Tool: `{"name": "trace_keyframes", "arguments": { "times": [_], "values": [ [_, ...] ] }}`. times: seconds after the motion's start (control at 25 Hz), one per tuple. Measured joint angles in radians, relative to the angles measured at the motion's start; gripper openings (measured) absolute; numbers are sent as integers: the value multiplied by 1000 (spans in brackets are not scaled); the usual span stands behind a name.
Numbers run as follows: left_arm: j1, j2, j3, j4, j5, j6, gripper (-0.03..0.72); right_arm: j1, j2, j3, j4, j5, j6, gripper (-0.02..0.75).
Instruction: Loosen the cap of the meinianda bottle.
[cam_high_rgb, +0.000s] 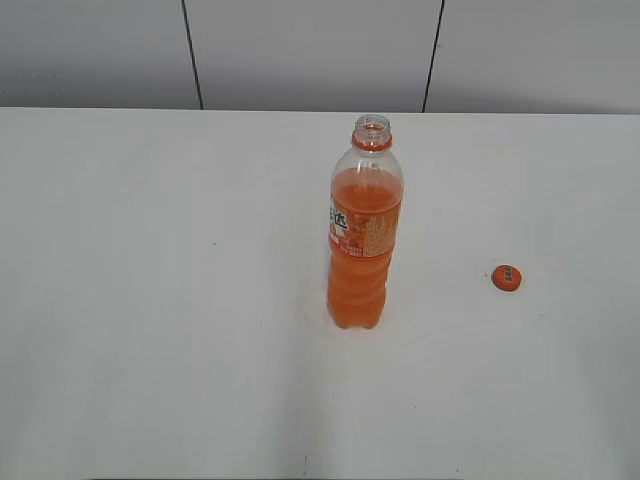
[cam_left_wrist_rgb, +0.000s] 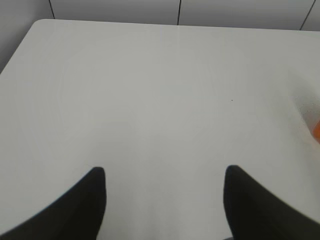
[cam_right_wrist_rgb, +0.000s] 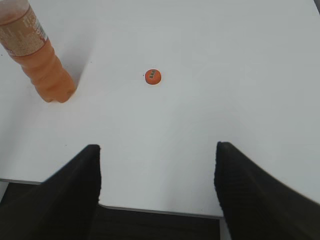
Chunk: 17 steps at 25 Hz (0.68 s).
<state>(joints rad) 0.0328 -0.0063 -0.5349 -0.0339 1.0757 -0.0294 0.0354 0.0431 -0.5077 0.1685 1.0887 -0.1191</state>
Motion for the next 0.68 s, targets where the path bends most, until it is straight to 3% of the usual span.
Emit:
{"name": "trace_keyframes", "arguments": {
  "times": [0.68],
  "values": [
    [0,0,0,-2,0,0,456,0,0,0,0,0,0,532]
  ]
}}
